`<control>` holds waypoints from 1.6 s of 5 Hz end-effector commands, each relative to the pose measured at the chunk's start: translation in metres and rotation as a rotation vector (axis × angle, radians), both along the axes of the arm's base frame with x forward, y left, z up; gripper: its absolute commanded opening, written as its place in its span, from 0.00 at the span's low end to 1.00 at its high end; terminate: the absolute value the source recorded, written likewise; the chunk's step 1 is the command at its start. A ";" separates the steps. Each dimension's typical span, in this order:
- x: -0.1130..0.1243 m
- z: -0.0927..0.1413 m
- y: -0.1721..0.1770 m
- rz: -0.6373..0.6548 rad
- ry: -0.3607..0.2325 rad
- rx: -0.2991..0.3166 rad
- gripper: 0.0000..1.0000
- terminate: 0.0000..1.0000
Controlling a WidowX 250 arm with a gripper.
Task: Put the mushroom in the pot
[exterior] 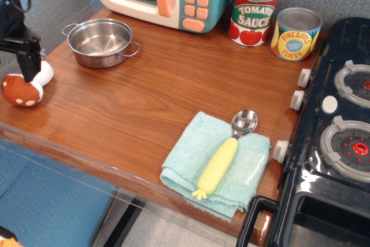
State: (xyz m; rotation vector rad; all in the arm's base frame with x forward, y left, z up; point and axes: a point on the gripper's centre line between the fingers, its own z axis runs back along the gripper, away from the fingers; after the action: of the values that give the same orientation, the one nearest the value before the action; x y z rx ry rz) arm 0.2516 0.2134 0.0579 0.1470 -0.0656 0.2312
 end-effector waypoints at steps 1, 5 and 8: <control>0.008 -0.002 0.006 0.041 0.028 0.039 1.00 0.00; 0.019 0.062 -0.011 0.019 -0.186 -0.046 0.00 0.00; 0.118 0.055 -0.038 -0.065 -0.129 -0.069 0.00 0.00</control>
State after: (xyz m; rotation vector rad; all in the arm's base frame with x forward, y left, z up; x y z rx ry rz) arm 0.3673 0.1734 0.0880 0.0341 -0.1316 0.1802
